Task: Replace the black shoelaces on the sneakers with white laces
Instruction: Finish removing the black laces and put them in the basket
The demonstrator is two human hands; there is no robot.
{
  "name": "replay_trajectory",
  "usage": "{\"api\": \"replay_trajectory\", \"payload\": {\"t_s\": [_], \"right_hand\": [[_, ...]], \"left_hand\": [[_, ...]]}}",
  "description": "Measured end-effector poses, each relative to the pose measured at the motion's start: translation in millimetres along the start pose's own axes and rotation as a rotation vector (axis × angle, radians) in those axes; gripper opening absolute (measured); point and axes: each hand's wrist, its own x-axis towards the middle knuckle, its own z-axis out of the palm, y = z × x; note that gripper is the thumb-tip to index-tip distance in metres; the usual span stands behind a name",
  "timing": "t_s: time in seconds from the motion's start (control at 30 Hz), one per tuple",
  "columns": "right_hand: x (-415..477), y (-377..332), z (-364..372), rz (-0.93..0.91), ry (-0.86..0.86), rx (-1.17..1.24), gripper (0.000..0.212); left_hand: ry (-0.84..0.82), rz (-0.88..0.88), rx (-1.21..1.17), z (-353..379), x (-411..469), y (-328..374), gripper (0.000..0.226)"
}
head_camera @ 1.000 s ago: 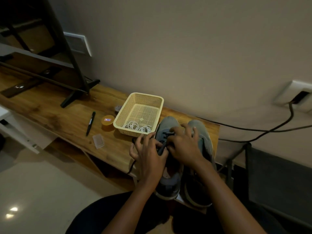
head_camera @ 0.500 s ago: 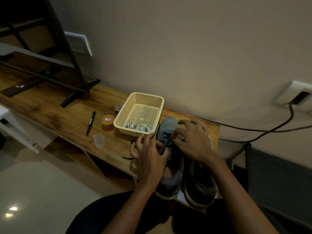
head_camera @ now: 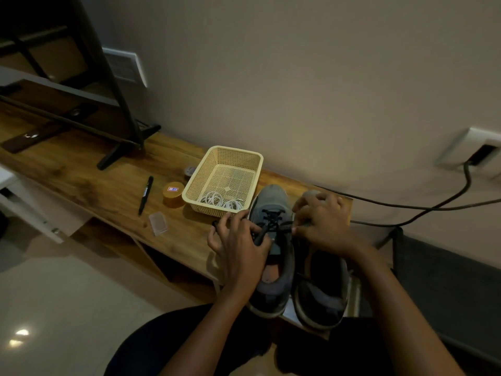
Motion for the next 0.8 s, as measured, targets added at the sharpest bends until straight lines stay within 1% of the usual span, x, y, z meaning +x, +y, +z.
{"api": "replay_trajectory", "payload": {"t_s": [0.07, 0.13, 0.17, 0.27, 0.37, 0.6, 0.67, 0.73, 0.8], "right_hand": [[2, 0, 2, 0.039, 0.001, -0.012, 0.017], [5, -8, 8, 0.018, 0.054, 0.017, 0.018], [7, -13, 12, -0.001, 0.045, 0.014, 0.020], [10, -26, 29, -0.037, -0.052, -0.087, 0.025], [10, -32, 36, -0.043, -0.048, -0.117, 0.026], [2, -11, 4, -0.065, 0.050, -0.035, 0.012], [-1, -5, -4, -0.019, -0.001, 0.004, 0.014], [-1, -3, -4, 0.024, -0.064, -0.023, 0.020], [2, -7, 1, 0.017, -0.034, -0.005, 0.022]], "left_hand": [[0.001, -0.008, -0.014, 0, 0, 0, 0.028], [-0.004, -0.019, -0.024, 0, 0, -1, 0.027], [-0.006, -0.019, -0.024, 0, 0, -1, 0.027], [-0.003, -0.018, -0.025, 0, 0, -1, 0.028], [-0.006, -0.023, -0.025, 0, -1, -1, 0.028], [0.027, 0.004, 0.007, 0, -1, -1, 0.027], [0.019, 0.002, 0.008, 0, 0, 0, 0.027], [0.011, -0.006, -0.004, -1, -1, 0, 0.028], [-0.004, -0.030, -0.021, -1, 0, 0, 0.027]]}}
